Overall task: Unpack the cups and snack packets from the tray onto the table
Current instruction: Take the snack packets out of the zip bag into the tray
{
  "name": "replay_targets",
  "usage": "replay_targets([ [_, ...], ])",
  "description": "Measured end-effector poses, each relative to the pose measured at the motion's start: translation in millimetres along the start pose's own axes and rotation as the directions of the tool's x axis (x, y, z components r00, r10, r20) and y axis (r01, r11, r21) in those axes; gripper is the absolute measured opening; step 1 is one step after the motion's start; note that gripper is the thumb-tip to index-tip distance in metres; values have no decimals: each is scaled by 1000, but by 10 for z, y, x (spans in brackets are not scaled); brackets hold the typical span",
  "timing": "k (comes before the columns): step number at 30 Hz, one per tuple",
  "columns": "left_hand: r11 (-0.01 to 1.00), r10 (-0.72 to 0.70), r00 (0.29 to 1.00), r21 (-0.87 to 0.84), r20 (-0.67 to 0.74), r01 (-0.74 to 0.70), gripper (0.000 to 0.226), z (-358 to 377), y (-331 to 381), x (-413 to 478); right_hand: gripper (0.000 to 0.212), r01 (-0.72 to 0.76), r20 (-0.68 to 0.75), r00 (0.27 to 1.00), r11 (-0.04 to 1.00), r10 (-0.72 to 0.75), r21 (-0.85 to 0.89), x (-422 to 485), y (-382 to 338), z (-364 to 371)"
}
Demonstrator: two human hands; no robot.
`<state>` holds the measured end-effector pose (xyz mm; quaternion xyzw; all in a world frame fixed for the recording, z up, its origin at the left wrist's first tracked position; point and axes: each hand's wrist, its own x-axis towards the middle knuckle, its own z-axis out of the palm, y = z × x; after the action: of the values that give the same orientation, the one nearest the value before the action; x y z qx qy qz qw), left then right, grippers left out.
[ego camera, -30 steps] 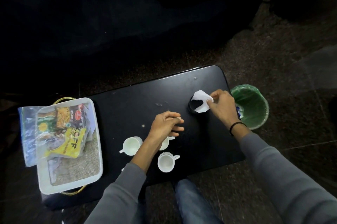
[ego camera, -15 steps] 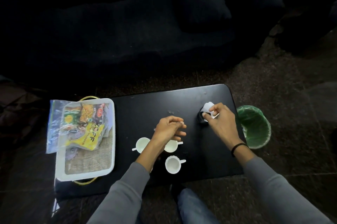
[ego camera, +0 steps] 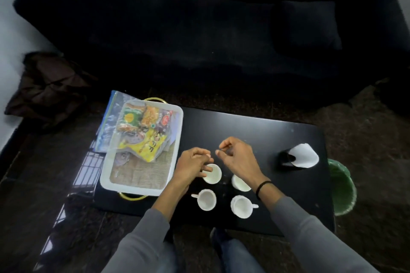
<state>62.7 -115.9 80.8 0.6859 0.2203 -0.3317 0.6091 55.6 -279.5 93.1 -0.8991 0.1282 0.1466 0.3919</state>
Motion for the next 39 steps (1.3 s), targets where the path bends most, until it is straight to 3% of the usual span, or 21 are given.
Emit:
replay_targets([
  [8, 1000, -6, 980, -11, -200, 4, 8, -1308, -187, 290, 12, 52, 165, 985, 998, -47, -23, 483, -893, 1038],
  [14, 946, 138, 886, 323, -443, 14, 12, -2200, -269, 635, 12, 60, 257, 965, 997, -45, -52, 894, -1325, 1829],
  [17, 890, 223, 845, 456, -487, 28, 24, -2565, -311, 832, 14, 33, 285, 958, 995, -5, -94, 1050, -1449, 2157],
  [20, 817, 244, 833, 568, -496, 98, 48, -2913, -337, 1037, 15, 50, 326, 945, 990, -4, -133, 1157, -1537, 2402],
  [22, 777, 174, 860, 603, -480, 180, 59, -3088, -339, 1173, 15, 57, 340, 940, 986, 0, -158, 1173, -1580, 2464],
  [26, 841, -42, 913, 479, -406, 252, 80, -3396, -335, 1448, 14, 21, 323, 946, 988, 31, -155, 1189, -1671, 2533],
  [29, 880, -68, 926, 414, -372, 231, 70, -3517, -358, 1536, 11, 31, 319, 947, 988, 19, -153, 1211, -1712, 2511],
  [34, 842, 139, 922, 533, -361, 81, 30, -3548, -342, 1433, 11, 43, 323, 947, 988, 7, -147, 1235, -1805, 2451],
  [39, 873, 230, 927, 484, -295, -62, 41, -3458, -378, 1322, 14, 59, 326, 945, 994, -25, -93, 1192, -1905, 2435],
])
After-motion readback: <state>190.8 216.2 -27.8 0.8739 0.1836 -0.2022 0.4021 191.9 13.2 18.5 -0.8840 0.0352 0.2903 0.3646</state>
